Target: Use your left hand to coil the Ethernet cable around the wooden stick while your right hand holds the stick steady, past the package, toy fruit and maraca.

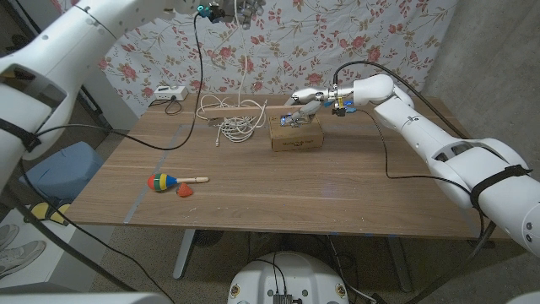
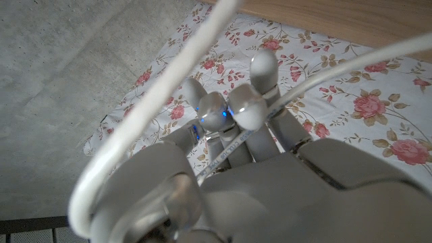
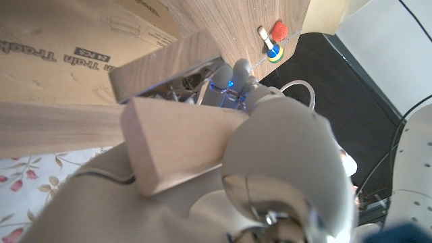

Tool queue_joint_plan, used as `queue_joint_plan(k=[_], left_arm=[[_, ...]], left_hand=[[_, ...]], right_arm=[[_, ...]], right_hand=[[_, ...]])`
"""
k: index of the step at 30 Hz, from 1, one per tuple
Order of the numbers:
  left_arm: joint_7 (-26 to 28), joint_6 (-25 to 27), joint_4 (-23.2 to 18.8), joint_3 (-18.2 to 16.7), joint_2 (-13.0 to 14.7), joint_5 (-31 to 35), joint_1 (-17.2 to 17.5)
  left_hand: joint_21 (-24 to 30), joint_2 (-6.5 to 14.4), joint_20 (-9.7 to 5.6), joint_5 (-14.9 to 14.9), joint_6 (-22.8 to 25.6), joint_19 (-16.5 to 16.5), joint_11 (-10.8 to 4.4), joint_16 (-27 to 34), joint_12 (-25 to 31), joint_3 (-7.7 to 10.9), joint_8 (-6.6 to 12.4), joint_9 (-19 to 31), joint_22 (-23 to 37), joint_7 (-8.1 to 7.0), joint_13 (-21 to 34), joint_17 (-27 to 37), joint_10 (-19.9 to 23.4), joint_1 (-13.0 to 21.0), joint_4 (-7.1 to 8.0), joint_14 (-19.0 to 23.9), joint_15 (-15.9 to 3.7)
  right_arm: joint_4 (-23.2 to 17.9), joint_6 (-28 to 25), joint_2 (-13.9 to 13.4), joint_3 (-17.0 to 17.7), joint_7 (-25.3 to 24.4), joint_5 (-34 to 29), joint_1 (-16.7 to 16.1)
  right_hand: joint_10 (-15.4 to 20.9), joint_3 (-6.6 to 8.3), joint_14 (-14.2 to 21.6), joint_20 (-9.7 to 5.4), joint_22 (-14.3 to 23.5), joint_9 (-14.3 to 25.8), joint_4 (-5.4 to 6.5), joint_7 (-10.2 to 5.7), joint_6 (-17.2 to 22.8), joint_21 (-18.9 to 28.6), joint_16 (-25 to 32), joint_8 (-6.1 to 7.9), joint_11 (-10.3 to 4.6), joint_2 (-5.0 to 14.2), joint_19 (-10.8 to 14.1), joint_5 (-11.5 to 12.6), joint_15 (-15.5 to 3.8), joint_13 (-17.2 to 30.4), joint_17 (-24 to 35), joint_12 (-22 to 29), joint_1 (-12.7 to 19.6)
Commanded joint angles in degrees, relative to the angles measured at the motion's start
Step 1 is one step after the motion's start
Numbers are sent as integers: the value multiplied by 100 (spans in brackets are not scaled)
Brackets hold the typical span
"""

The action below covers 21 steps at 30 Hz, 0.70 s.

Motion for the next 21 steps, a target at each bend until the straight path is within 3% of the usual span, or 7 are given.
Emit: queue_joint_plan(k=[1,8,13,17,21], left_arm=[[328,-204,-456,-200,-42,-335,342],[311,-143,-644,-273,-83,-688,427],[349,-11,-784,-370,-62,-1027,512],[388,-6,-829,-570,-62,-1513,736],[451,-6,-965,-659,-6,-1803,888]], left_hand=[[-6,24,-12,2,52,38,-8,13,11,55,0,-15,-1,379,39,19,12,34,0,6,-50],[-24,23,-27,0,8,70,-9,6,-56,75,-38,-35,-63,392,-24,33,3,48,0,6,-45],[-30,24,-57,1,-1,107,-29,-29,-133,89,-62,-49,-124,400,-115,-1,-3,54,7,11,-44],[-47,27,-86,4,-2,149,-47,-32,-157,100,-73,-53,-203,400,-132,-3,-23,56,16,26,-49],[-78,30,-113,7,-37,209,-49,-108,-290,117,-94,-52,-338,399,-330,-85,-14,58,29,-4,-50]], right_arm=[[1254,-554,427,-122,379,186,635],[1275,-931,433,46,-73,223,585],[1024,-1089,334,202,-467,257,418],[577,-1216,182,299,-1057,144,183],[496,-1294,148,353,-1502,70,103]], right_hand=[[195,425,234,-180,-4,-7,-435,362,259,55,60,-26,136,286,118,-14,-368,-21,21,54,374],[251,484,313,-175,-15,-34,-471,389,268,78,74,-66,135,274,203,-29,-364,-53,15,59,389],[242,509,332,-177,-21,-45,-471,393,278,80,74,-84,122,273,236,-40,-362,-34,15,69,378],[234,532,333,-188,-28,-55,-470,367,277,74,68,-103,97,269,258,-50,-359,-38,15,64,364],[230,551,333,-200,-33,-63,-467,353,290,65,62,-114,77,264,274,-59,-359,-55,14,54,348]])
